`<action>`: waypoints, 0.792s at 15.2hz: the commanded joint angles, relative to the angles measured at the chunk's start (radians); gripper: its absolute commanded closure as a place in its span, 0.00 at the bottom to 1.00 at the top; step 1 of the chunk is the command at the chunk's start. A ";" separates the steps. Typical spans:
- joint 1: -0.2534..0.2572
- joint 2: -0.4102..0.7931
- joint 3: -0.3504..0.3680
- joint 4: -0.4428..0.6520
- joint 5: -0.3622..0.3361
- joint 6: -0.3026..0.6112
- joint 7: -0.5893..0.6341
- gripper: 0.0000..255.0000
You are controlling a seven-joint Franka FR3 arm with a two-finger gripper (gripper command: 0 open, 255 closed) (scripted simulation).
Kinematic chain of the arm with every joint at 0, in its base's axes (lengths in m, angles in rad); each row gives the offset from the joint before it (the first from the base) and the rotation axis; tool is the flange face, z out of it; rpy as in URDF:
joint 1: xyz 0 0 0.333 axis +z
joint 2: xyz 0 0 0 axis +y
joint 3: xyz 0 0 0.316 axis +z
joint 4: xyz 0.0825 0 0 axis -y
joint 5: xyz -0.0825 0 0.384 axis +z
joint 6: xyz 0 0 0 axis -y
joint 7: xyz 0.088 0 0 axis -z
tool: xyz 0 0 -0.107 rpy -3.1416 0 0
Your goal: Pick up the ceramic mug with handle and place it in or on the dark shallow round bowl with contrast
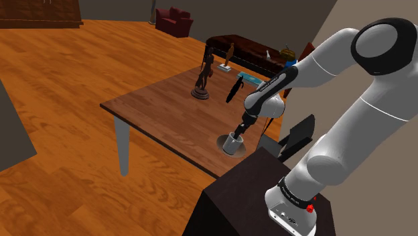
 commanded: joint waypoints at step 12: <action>-0.054 -0.181 0.001 -0.003 -0.195 -0.163 0.138 0.00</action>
